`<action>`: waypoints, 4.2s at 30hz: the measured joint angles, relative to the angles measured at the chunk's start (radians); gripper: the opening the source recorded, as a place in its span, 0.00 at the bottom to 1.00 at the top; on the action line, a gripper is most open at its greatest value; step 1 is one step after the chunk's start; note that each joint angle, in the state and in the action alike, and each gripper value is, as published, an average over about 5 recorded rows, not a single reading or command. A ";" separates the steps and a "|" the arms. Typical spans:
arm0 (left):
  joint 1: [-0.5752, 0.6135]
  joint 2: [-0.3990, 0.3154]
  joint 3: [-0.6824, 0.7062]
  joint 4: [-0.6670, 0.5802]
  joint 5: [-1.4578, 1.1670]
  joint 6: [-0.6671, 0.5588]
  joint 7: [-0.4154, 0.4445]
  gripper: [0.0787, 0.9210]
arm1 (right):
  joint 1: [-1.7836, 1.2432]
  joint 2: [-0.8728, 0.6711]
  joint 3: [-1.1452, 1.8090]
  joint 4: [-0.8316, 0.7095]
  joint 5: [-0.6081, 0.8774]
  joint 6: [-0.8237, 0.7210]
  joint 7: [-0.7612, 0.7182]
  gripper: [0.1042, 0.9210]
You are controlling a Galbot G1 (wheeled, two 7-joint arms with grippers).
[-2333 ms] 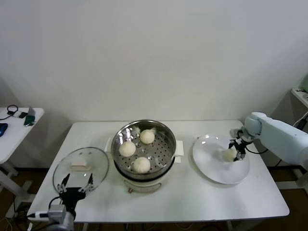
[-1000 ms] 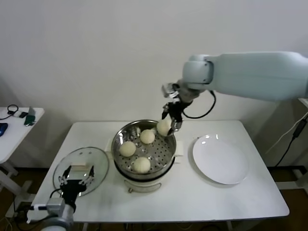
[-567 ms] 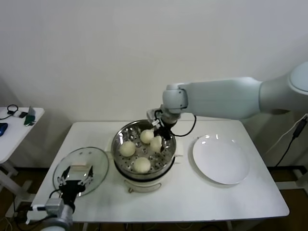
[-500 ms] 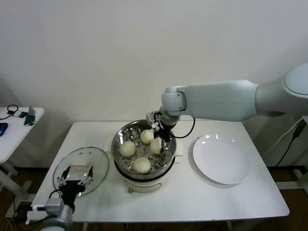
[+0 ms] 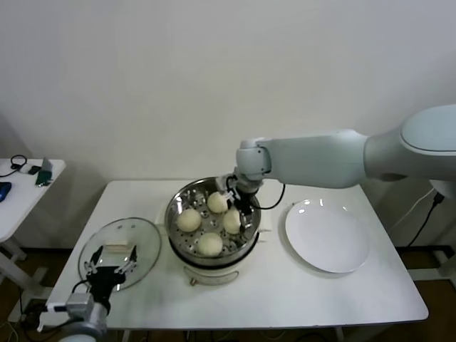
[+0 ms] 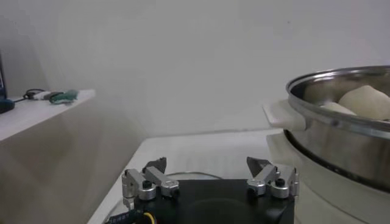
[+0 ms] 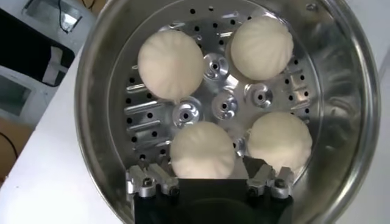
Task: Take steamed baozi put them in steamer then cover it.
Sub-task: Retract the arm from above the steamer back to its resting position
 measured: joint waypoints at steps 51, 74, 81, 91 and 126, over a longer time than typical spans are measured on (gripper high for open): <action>-0.083 0.038 0.027 -0.010 0.143 -0.066 0.007 0.88 | -1.551 -0.634 2.044 0.371 0.123 0.245 0.671 0.88; -0.016 0.074 -0.009 0.138 0.728 -0.292 -0.235 0.88 | -2.309 -0.178 2.481 0.495 -0.149 0.572 0.624 0.88; 0.001 0.101 -0.002 0.258 1.071 -0.328 -0.350 0.88 | -2.369 -0.099 2.442 0.498 -0.216 0.633 0.659 0.88; -0.023 0.107 0.015 0.396 1.319 -0.356 -0.400 0.88 | -2.421 -0.045 2.398 0.494 -0.254 0.681 0.687 0.88; -0.275 0.163 0.049 0.659 1.437 -0.327 -0.303 0.88 | -2.516 0.022 2.352 0.487 -0.301 0.781 0.696 0.88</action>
